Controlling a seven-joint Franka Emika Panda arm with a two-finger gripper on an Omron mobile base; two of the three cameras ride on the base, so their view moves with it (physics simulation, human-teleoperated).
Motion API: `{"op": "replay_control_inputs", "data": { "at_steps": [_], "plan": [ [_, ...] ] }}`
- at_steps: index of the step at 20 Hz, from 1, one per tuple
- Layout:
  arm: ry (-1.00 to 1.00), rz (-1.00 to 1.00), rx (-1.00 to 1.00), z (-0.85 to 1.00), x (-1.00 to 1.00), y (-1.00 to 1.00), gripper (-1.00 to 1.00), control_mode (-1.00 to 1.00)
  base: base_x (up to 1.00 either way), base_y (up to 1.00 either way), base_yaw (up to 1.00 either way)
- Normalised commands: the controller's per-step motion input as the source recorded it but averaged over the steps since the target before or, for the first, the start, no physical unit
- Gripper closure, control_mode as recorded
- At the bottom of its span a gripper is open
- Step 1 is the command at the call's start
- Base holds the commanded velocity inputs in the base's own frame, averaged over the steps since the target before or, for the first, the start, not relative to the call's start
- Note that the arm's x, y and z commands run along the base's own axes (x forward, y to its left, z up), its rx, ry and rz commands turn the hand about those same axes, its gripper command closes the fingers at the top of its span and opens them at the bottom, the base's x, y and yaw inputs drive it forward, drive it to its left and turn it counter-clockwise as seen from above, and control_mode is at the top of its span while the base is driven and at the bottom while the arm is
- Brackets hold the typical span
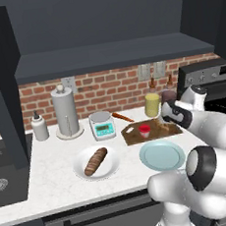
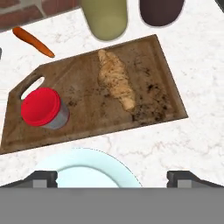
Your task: From the different types of pastries on the counter, select a croissant and place it on the cutting board. Then retrieve a jar of jam from the cabinet and place it alongside the croissant on the cutting board.
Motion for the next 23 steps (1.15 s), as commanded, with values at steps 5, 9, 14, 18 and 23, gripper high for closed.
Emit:
{"op": "replay_control_inputs", "data": {
  "at_steps": [5, 9, 14, 18, 23],
  "plan": [
    [0.00, 0.00, 0.00, -0.17, -0.64, 0.13, -1.00, -1.00, 0.00, 0.00, 0.00],
    [-0.04, 0.00, -0.06, -0.60, -1.00, 0.20, -1.00, -1.00, 0.00, 0.00, 0.00],
    [-0.07, 0.00, -0.13, -0.60, -1.00, 0.09, -1.00, -1.00, 0.00, 0.00, 0.00],
    [-0.08, 0.00, -0.14, -0.45, -1.00, 0.02, -1.00, -1.00, 0.00, 0.00, 0.00],
    [-0.11, 0.00, -0.16, -0.43, -1.00, 0.10, -1.00, -1.00, 0.00, 0.00, 0.00]
  ]
}}
